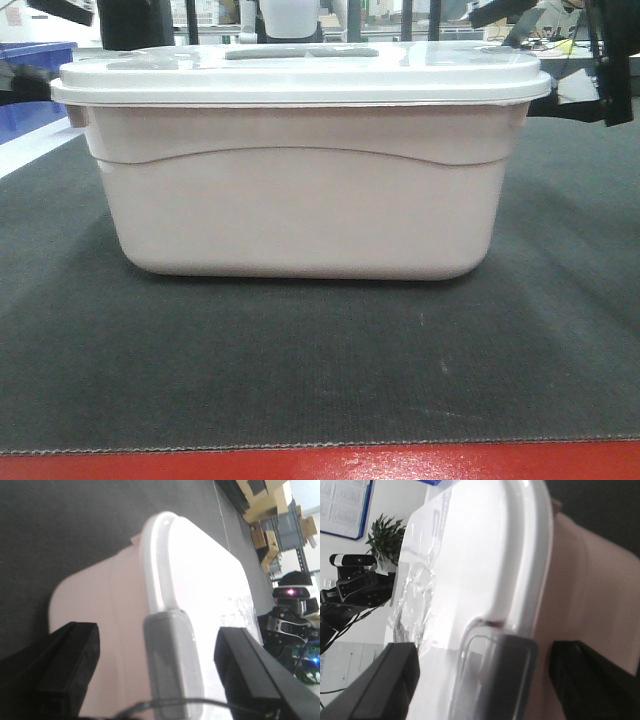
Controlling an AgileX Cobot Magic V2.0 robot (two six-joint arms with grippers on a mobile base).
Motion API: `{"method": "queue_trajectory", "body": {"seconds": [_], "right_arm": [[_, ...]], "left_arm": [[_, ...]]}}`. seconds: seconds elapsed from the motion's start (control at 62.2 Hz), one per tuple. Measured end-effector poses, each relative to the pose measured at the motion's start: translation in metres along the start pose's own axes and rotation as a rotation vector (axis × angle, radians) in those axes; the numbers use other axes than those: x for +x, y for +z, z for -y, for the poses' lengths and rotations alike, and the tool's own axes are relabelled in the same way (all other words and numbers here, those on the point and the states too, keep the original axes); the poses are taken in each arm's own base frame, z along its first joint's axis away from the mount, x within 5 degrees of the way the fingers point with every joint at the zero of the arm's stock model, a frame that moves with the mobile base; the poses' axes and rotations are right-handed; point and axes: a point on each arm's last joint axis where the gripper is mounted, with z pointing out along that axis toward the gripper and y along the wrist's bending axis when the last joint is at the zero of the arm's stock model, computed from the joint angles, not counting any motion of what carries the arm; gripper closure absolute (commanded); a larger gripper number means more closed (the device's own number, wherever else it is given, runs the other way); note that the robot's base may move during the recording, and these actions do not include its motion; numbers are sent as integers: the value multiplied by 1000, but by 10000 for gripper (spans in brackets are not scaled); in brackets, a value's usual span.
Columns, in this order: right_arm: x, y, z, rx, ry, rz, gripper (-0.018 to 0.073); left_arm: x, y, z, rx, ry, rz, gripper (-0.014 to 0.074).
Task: Grab white bin and place on right shelf
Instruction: 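Clamp both grippers on the bin's lid rim ends, then lift the pink bin off the table with both grippers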
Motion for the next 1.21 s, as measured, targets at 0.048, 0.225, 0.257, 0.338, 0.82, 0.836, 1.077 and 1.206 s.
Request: {"method": "queue_trajectory", "body": {"seconds": [0.048,0.225,0.257,0.338,0.82,0.836,1.077,1.206], "right_arm": [[0,2,-1,-1,-8,-1,-73],[1,3,-2,-5,-21,-1,-72],[1,3,-2,-5,-22,-1,-69],[1,3,-2,-4,-26,1,-21],[-3,1,1,14,-23,29,506],[-3,1,1,11,-22,29,506],[-5,0,-1,-5,-15,56,506],[-7,-5,-13,-17,-39,93,506]], "left_arm": [[2,5,3,7,9,-12,207],[8,20,11,27,32,-50,207],[8,22,12,27,33,-53,207],[9,24,13,27,35,-55,211],[6,30,12,17,-2,-13,706],[6,30,11,21,-10,-7,727],[-2,30,19,55,-10,44,713],[-11,22,40,68,63,74,713]]}}
